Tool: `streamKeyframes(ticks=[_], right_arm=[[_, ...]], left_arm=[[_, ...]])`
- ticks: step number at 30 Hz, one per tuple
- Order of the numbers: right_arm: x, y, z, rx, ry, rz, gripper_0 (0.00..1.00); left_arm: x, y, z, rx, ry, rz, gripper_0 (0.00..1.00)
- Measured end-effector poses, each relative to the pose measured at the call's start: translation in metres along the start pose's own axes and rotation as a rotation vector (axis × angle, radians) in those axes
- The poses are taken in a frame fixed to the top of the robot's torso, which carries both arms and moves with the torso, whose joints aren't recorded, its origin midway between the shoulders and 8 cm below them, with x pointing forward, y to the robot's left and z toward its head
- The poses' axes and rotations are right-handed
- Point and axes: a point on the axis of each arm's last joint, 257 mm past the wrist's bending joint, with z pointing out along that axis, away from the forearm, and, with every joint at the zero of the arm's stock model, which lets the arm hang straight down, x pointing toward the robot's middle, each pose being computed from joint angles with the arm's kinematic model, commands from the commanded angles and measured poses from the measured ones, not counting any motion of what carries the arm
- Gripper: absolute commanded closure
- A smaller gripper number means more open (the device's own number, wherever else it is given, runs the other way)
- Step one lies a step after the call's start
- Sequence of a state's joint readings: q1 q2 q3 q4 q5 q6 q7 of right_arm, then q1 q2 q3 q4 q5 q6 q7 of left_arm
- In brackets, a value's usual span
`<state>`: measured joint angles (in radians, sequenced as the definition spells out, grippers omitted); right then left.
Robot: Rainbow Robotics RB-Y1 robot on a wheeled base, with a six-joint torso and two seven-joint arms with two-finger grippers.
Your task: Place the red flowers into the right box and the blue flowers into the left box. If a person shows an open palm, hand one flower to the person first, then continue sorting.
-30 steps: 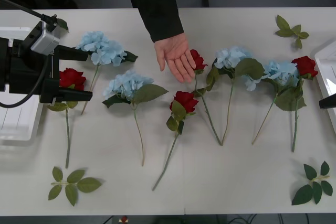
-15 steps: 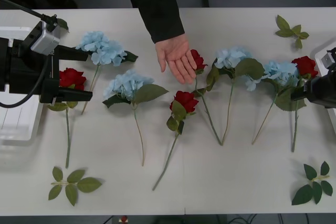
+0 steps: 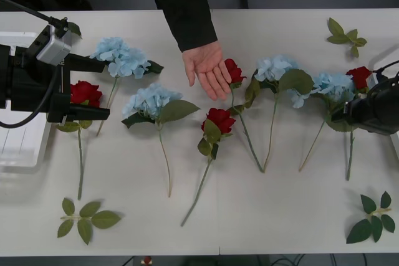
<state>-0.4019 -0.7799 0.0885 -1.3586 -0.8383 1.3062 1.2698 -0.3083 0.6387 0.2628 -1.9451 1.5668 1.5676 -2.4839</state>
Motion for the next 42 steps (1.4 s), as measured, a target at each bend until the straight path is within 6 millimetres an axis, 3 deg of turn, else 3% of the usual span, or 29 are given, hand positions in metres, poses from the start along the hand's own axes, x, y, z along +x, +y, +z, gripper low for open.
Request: streamKeyframes(ticks=[11, 23, 30, 32, 34, 36, 42], right_arm=[[-0.01, -0.013, 0.022, 0.044, -0.023, 0.009, 0.0], [-0.019, -0.017, 0.026, 0.054, -0.052, 0.029, 0.0], [-0.012, -0.016, 0.035, 0.059, -0.04, 0.035, 0.01], [-0.012, -0.016, 0.035, 0.059, -0.04, 0.036, 0.11], [-0.011, -0.018, 0.036, 0.061, -0.037, 0.039, 0.43], [-0.01, -0.02, 0.037, 0.064, -0.034, 0.043, 0.56], [-0.01, -0.023, 0.042, 0.069, -0.043, 0.052, 0.73]], left_arm=[[0.0, 0.0, 0.0, 0.0, 0.0, 0.0, 0.0], [0.0, 0.0, 0.0, 0.0, 0.0, 0.0, 0.0], [0.0, 0.0, 0.0, 0.0, 0.0, 0.0, 0.0], [0.0, 0.0, 0.0, 0.0, 0.0, 0.0, 0.0], [0.0, 0.0, 0.0, 0.0, 0.0, 0.0, 0.0], [0.0, 0.0, 0.0, 0.0, 0.0, 0.0, 0.0], [0.0, 0.0, 0.0, 0.0, 0.0, 0.0, 0.0]])
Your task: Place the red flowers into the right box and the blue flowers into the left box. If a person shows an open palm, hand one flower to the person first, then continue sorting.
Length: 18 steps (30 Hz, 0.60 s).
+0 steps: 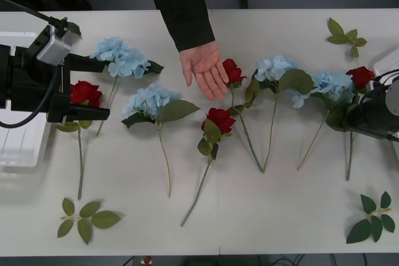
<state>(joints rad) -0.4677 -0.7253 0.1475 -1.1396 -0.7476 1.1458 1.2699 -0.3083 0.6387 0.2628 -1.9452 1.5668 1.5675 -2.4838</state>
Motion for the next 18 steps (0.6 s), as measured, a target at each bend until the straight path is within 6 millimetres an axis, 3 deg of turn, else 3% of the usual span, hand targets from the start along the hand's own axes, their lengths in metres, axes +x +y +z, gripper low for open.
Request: streamKeyframes(ticks=[7, 15, 18], right_arm=[[0.006, 0.011, 0.005, -0.013, 0.01, -0.003, 1.0], [0.006, 0.009, 0.003, -0.007, 0.015, -0.007, 1.0], [0.009, 0.003, -0.01, 0.011, 0.05, -0.038, 1.0]], left_arm=[[0.0, 0.0, 0.0, 0.0, 0.0, 0.0, 0.0], [0.0, 0.0, 0.0, 0.0, 0.0, 0.0, 0.0], [0.0, 0.0, 0.0, 0.0, 0.0, 0.0, 0.0]])
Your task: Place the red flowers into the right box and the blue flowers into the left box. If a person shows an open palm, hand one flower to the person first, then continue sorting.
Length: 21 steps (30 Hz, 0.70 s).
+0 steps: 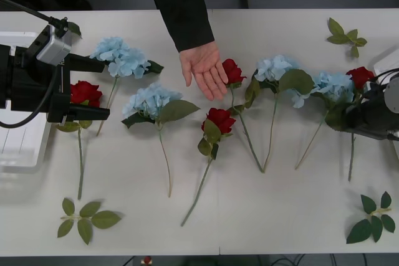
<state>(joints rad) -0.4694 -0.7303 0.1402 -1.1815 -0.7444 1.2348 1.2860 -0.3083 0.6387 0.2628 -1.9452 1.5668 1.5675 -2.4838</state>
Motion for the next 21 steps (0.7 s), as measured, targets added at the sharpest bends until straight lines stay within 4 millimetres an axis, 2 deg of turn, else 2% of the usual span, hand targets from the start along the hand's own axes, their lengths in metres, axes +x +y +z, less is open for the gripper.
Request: streamKeyframes(ticks=[5, 9, 12, 14, 21], right_arm=[[-0.018, -0.013, -0.046, -0.035, 0.005, -0.151, 1.0], [-0.043, -0.027, -0.095, -0.092, -0.082, -0.198, 1.0], [-0.053, -0.029, -0.122, -0.111, -0.153, -0.239, 1.0], [-0.052, -0.015, -0.134, -0.168, -0.188, -0.307, 1.0], [-0.05, 0.058, -0.174, -0.477, -0.319, -0.51, 1.0]], left_arm=[[0.0, 0.0, 0.0, 0.0, 0.0, 0.0, 0.0], [0.0, 0.0, 0.0, 0.0, 0.0, 0.0, 0.0], [0.0, 0.0, 0.0, 0.0, 0.0, 0.0, 0.0], [0.0, 0.0, 0.0, 0.0, 0.0, 0.0, 0.0], [0.0, 0.0, 0.0, 0.0, 0.0, 0.0, 0.0]])
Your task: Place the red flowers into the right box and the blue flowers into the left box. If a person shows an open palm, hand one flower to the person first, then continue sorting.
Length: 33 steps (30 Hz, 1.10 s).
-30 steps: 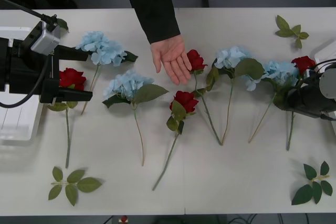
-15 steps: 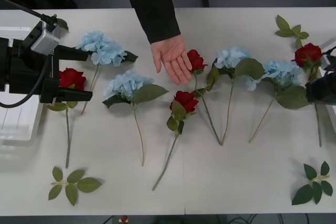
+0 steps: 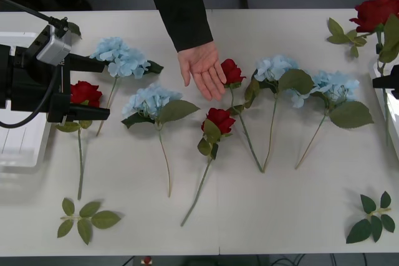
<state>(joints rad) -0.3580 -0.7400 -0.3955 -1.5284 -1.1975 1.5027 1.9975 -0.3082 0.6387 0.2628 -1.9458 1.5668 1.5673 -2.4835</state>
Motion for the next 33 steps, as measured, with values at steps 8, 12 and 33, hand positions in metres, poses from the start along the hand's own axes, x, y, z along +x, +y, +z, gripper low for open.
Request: streamKeyframes(ticks=[8, 12, 33], right_arm=[[-0.065, 0.075, -0.001, -0.194, -0.284, -0.298, 1.0], [-0.114, 0.11, -0.014, -0.158, -0.466, -0.47, 1.0], [-0.219, 0.243, -0.045, -0.258, -0.9, -0.525, 1.0]], left_arm=[[0.0, 0.0, 0.0, 0.0, 0.0, 0.0, 0.0], [0.0, 0.0, 0.0, 0.0, 0.0, 0.0, 0.0], [0.0, 0.0, 0.0, 0.0, 0.0, 0.0, 0.0]])
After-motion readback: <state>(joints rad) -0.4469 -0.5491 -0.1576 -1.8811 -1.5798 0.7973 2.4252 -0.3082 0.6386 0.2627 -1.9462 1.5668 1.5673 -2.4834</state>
